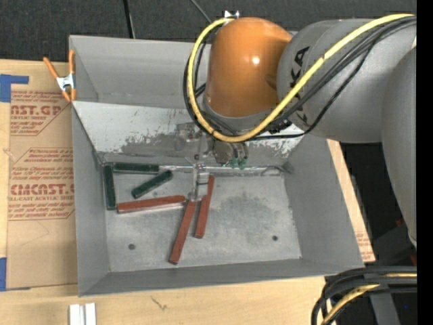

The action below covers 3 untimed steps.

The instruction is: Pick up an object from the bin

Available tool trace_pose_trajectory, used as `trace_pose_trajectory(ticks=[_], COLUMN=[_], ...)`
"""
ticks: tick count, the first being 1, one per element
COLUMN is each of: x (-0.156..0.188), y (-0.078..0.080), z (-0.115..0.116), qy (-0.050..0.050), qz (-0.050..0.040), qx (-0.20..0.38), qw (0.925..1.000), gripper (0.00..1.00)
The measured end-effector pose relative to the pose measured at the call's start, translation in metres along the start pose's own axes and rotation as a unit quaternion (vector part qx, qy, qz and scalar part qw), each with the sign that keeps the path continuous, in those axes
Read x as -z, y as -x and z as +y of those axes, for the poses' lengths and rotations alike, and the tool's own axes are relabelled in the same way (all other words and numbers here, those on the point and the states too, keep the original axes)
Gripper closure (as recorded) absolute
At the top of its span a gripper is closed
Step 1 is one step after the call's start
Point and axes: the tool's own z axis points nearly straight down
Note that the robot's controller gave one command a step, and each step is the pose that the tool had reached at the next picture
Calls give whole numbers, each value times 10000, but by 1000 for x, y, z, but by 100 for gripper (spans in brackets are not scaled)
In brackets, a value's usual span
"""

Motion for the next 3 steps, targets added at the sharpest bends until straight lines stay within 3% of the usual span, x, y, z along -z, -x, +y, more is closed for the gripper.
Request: trace_pose_trajectory(ticks=[1,2,3], x=[-55,-124,-159], y=[-1,-54,8], z=[-6,-1,-39], qy=[2,0,14], qz=[-26,-2,-16], qx=[128,533,-301], qw=[9999,9986,9995], gripper=[0,0,100])
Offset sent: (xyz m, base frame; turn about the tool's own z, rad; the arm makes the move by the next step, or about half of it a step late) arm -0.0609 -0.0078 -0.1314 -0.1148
